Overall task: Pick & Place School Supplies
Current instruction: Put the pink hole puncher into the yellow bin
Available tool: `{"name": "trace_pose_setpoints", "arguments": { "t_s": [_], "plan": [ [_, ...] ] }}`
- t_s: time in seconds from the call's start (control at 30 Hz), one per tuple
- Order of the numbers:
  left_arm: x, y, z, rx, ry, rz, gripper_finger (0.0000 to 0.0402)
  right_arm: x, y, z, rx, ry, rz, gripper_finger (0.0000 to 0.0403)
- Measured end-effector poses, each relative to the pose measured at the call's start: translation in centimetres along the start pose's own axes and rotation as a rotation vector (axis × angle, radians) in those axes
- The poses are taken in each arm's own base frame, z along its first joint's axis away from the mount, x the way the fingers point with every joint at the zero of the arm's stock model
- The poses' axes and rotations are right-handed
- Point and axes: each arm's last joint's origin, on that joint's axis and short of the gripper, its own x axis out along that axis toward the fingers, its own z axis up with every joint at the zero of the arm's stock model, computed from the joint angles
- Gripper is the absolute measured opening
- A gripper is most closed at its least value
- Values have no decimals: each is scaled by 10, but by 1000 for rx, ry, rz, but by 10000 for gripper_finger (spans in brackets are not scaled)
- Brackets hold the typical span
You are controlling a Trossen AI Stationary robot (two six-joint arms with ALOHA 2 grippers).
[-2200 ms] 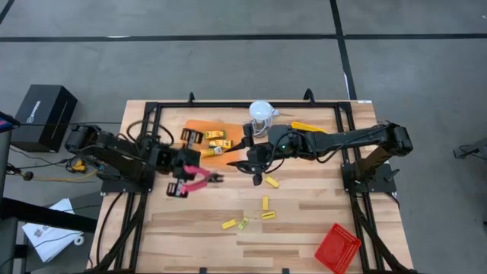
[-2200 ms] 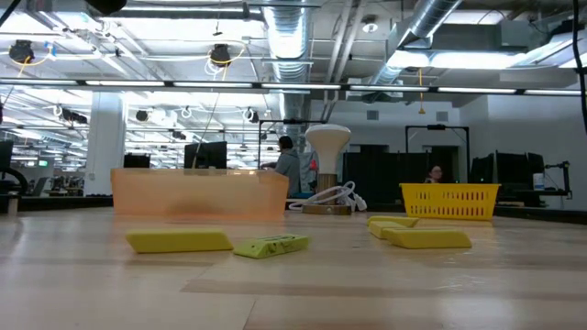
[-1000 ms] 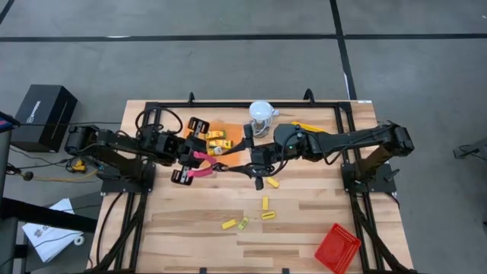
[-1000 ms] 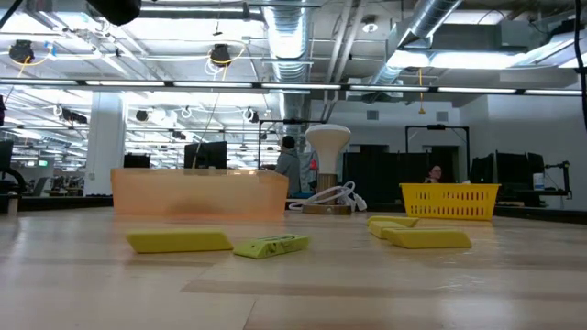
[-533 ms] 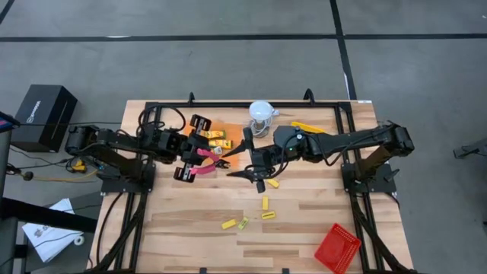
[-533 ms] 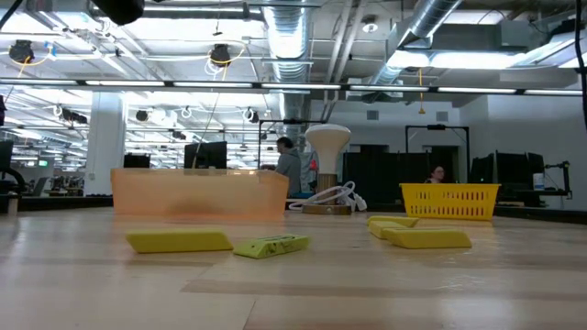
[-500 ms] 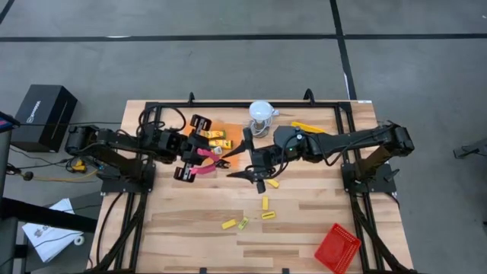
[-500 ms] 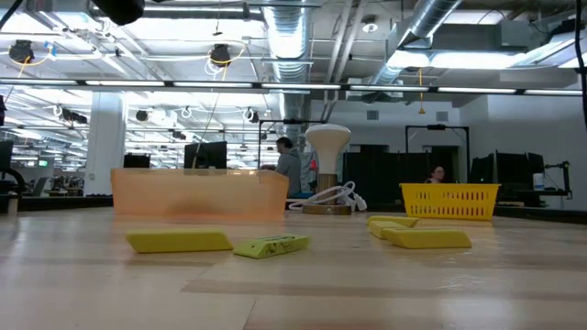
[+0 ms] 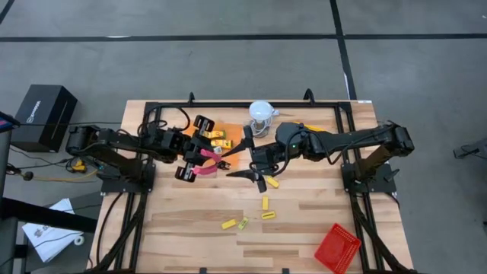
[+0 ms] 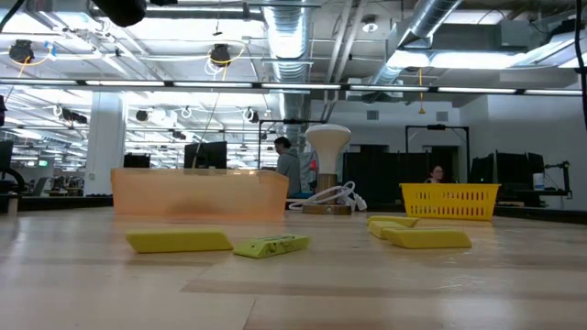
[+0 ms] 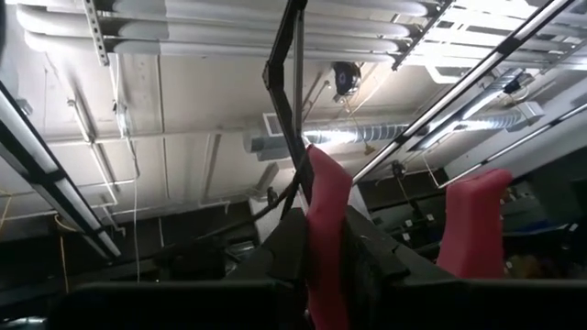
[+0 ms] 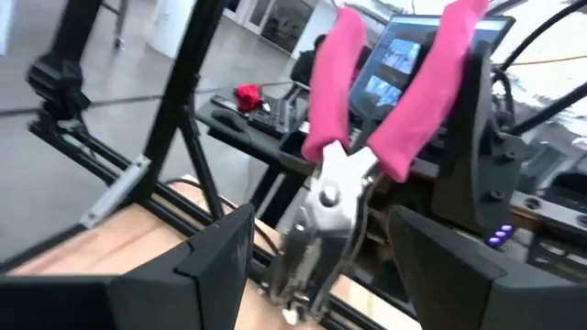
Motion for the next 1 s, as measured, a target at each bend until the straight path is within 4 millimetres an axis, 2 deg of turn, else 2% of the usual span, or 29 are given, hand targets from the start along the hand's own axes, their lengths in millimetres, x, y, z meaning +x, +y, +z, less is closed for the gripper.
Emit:
{"name": "trace_pose_setpoints", "arguments": {
  "t_s": [1.0],
  "plan": [
    [-1, -2, -1, -60, 24, -109, 33, -1, -10, -13, 175, -56, 249, 210]
  ]
}}
